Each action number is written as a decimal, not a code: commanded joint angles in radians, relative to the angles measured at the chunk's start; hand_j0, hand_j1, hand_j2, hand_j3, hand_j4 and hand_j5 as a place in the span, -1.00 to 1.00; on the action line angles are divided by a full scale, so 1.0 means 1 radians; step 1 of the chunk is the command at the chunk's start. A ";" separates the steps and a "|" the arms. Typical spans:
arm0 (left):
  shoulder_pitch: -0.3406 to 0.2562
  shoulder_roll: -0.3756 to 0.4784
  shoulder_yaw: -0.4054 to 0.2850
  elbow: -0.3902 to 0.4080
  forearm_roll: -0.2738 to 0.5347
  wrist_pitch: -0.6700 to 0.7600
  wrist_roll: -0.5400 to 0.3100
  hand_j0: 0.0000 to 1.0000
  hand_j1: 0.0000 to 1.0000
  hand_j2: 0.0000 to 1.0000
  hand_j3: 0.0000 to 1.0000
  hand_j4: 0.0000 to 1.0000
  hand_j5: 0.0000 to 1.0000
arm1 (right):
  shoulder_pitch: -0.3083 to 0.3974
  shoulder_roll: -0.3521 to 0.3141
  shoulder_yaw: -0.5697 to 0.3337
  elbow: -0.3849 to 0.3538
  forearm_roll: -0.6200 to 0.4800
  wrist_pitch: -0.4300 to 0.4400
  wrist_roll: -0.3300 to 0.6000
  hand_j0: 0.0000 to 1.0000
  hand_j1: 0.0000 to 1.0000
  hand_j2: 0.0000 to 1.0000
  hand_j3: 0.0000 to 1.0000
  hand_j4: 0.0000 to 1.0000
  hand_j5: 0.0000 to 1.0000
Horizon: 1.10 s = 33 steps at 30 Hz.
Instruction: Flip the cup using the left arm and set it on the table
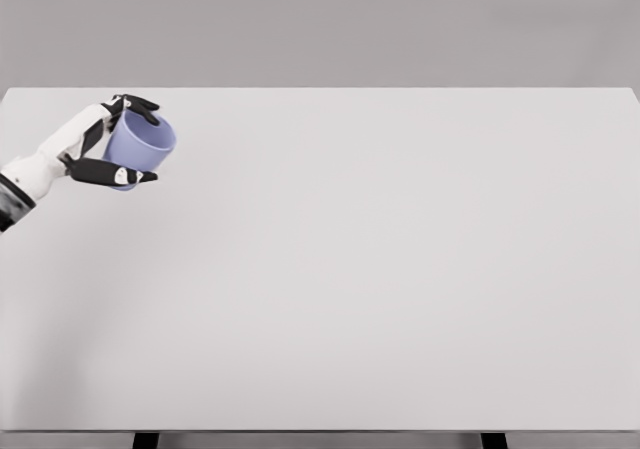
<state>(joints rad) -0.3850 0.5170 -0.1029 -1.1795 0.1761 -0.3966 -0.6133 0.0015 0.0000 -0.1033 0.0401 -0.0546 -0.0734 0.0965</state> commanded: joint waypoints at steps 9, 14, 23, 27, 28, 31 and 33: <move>0.000 -0.071 -0.004 0.210 0.080 -0.214 0.002 0.02 0.02 0.02 0.02 0.02 0.02 | 0.000 0.000 0.000 0.000 -0.001 0.000 0.000 1.00 1.00 1.00 1.00 1.00 1.00; 0.000 -0.123 -0.009 0.314 0.180 -0.214 0.002 0.01 0.01 0.01 0.01 0.01 0.01 | 0.000 0.000 0.000 0.000 0.001 0.000 0.000 1.00 1.00 1.00 1.00 1.00 1.00; 0.002 -0.147 0.000 0.311 0.281 -0.214 0.002 0.01 0.01 0.01 0.01 0.01 0.01 | 0.000 0.000 0.000 0.000 0.001 0.000 0.000 1.00 1.00 1.00 1.00 1.00 1.00; 0.000 -0.147 -0.003 0.311 0.292 -0.214 0.002 0.00 0.00 0.00 0.00 0.00 0.00 | 0.000 0.000 0.000 0.000 -0.001 0.000 0.000 1.00 1.00 1.00 1.00 1.00 1.00; 0.000 -0.147 -0.003 0.313 0.292 -0.214 0.002 0.00 0.00 0.00 0.00 0.00 0.00 | 0.000 0.000 -0.001 0.000 -0.001 0.000 0.000 1.00 1.00 1.00 1.00 1.00 1.00; 0.000 -0.150 0.002 0.314 0.296 -0.214 0.002 0.00 0.00 0.00 0.00 0.00 0.00 | 0.000 0.000 0.000 0.000 -0.001 0.000 0.000 1.00 1.00 1.00 1.00 1.00 1.00; -0.014 -0.187 0.008 0.397 0.286 -0.214 0.002 -0.02 -0.02 -0.02 -0.02 -0.02 -0.02 | 0.000 0.000 0.000 0.001 0.001 0.000 0.000 1.00 1.00 1.00 1.00 1.00 1.00</move>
<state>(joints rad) -0.4080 0.3485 -0.0991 -0.8290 0.4654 -0.6069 -0.6149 0.0015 0.0000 -0.1032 0.0402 -0.0545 -0.0734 0.0965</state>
